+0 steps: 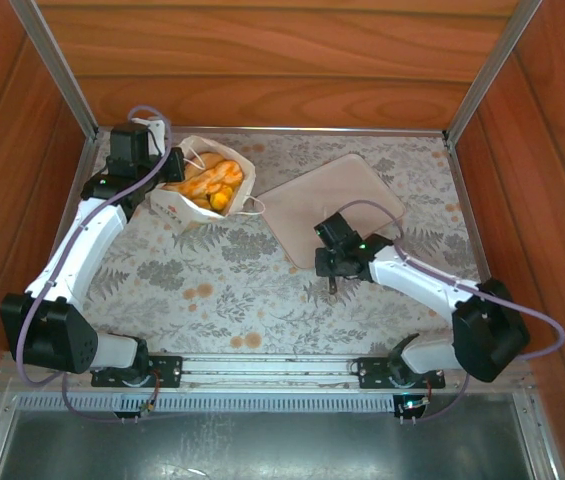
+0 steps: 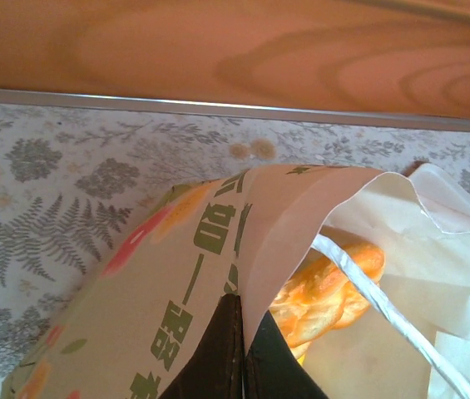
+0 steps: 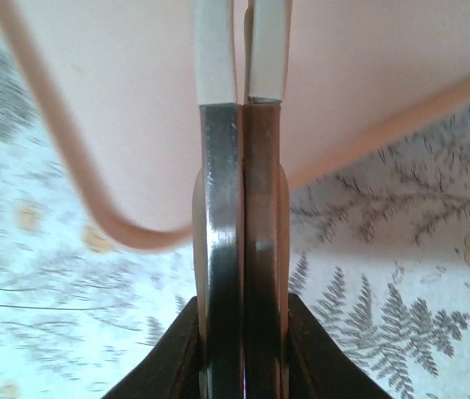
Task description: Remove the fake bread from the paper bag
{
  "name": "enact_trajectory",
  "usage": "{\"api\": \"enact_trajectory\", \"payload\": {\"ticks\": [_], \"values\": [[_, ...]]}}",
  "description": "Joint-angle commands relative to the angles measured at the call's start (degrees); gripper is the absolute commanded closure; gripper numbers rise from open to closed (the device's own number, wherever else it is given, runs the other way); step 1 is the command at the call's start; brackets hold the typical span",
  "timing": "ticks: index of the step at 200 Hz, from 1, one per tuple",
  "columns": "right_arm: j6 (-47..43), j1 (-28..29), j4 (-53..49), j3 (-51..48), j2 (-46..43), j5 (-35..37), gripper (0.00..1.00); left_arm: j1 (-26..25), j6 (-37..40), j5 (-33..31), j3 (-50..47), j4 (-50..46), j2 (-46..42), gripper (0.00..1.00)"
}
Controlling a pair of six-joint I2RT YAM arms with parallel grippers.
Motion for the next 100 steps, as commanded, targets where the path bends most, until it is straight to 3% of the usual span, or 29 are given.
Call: {"api": "enact_trajectory", "payload": {"ticks": [1,27,100], "values": [[-1.27,-1.58,1.07,1.23,-3.5,-2.77,0.92,-0.44,-1.81,3.58,-0.19,4.07,-1.25,1.0],[-1.64,-4.04,3.14,2.21,-6.31,-7.73,1.0,-2.05,-2.35,3.5,-0.13,4.19,-0.98,1.0],[-4.0,-6.34,-0.71,10.3,-10.08,-19.77,0.97,-7.89,-0.52,-3.62,1.01,2.06,0.09,1.0]]}}
